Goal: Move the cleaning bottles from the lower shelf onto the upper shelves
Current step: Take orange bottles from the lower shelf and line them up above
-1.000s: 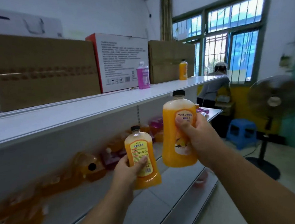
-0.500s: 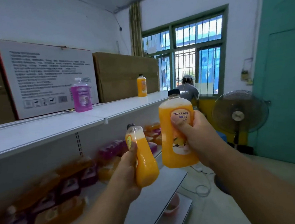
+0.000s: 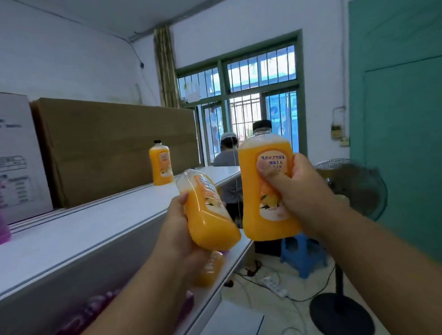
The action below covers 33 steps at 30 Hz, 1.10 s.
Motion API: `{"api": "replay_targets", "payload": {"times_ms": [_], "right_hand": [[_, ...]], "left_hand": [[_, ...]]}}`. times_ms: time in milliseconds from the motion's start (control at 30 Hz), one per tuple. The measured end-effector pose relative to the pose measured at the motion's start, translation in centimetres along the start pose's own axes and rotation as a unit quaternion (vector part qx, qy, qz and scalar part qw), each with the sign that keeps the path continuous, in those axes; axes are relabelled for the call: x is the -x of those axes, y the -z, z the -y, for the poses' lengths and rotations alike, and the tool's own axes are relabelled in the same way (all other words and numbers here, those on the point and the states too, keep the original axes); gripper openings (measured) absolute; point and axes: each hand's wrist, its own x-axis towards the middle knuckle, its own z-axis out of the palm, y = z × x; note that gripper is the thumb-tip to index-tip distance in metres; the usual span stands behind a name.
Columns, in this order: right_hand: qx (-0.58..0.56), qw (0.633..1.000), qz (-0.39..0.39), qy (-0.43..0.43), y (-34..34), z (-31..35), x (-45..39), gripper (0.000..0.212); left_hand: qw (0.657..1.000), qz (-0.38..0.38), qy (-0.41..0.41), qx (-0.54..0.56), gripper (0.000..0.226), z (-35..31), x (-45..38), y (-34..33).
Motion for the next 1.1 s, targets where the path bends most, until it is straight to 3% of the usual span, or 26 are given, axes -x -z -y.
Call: {"api": "replay_targets", "payload": {"times_ms": [133, 267, 367, 433, 600, 767, 1100], "right_hand": [[-0.020, 1.000, 0.005, 0.016, 2.2, -4.4, -6.5, 0.083], [-0.042, 0.998, 0.037, 0.027, 3.8, -9.4, -14.0, 0.079], [-0.053, 0.996, 0.070, 0.032, 3.8, -11.8, -20.0, 0.081], [-0.049, 0.993, 0.097, 0.044, 3.0, -13.1, -23.7, 0.084], [-0.046, 0.988, 0.136, 0.062, -1.0, -16.3, -31.4, 0.094], [-0.061, 0.981, 0.167, 0.083, -6.0, -19.4, -37.9, 0.088], [-0.095, 0.961, 0.244, 0.082, -12.9, -23.6, -49.6, 0.093]], "left_hand": [[0.996, 0.011, -0.052, -0.067, 0.096, 0.1, -7.2, -2.2], [0.961, -0.072, -0.154, -0.220, 0.094, -0.8, -13.5, -4.1], [0.930, -0.133, -0.236, -0.249, 0.076, -2.7, -17.7, -5.3], [0.914, -0.160, -0.265, -0.262, 0.077, -4.3, -20.0, -5.6], [0.854, -0.235, -0.262, -0.384, 0.072, -7.5, -24.7, -4.8], [0.792, -0.280, -0.237, -0.487, 0.048, -9.8, -30.3, -3.2], [0.719, -0.370, -0.242, -0.537, 0.048, -12.5, -40.4, -0.4]]}}
